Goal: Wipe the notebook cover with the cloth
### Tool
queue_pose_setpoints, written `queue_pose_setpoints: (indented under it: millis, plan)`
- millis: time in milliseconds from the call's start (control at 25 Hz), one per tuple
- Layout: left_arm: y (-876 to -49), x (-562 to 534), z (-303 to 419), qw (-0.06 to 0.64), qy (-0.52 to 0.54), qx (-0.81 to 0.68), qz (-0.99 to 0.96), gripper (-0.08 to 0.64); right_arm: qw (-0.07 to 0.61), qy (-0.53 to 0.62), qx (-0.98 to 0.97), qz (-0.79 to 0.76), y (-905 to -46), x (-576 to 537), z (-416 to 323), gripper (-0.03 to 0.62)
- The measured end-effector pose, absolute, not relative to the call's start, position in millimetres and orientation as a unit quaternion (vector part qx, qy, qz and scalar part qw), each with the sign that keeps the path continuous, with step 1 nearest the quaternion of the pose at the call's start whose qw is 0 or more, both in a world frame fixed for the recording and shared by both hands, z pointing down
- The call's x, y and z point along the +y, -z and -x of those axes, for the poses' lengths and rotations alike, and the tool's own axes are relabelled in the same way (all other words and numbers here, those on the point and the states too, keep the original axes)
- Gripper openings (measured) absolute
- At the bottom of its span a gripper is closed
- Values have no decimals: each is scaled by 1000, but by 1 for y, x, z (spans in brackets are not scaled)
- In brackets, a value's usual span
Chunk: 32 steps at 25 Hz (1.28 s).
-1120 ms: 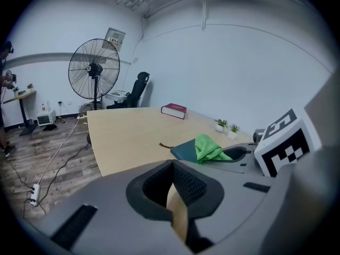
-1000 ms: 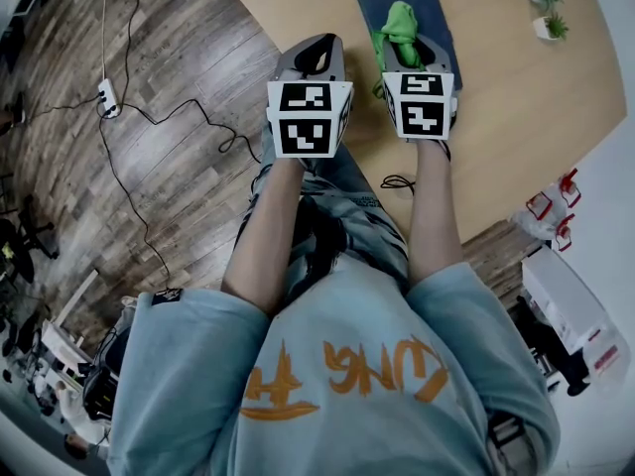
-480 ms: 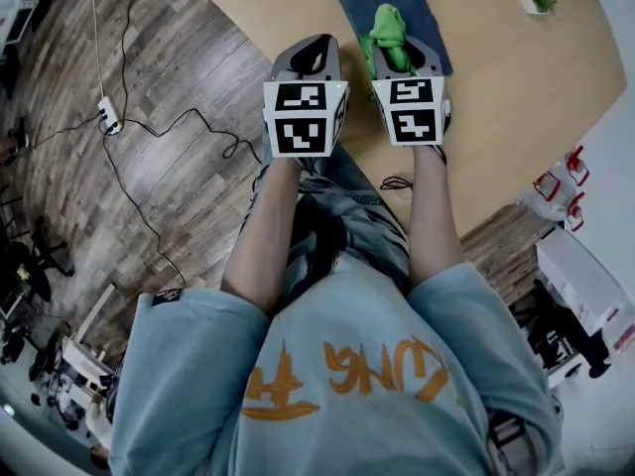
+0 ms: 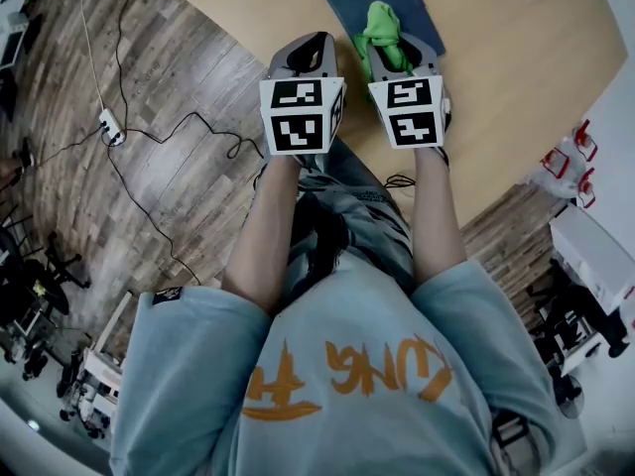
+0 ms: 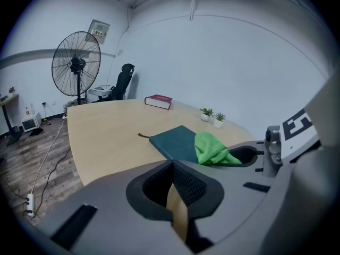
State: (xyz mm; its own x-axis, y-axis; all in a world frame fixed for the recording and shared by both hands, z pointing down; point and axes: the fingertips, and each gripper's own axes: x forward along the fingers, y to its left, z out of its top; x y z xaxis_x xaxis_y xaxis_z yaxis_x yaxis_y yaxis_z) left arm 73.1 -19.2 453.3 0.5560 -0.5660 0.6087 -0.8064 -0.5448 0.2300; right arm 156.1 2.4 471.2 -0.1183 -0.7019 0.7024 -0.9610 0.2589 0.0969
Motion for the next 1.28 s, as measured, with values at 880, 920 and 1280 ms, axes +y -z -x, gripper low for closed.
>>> queue_pose_setpoints:
  millis: [880, 920, 1280]
  plan:
    - [-421, -40, -75, 240, -208, -415, -853, 15, 316, -248, -715, -572, -457, 34, -183, 123]
    - [-415, -42, -75, 236, -205, -416, -854, 15, 305, -246, -715, -579, -451, 30, -187, 123]
    - [-407, -63, -66, 231, -201, -430, -849, 15, 277, -202, -729, -593, -423, -41, -198, 123]
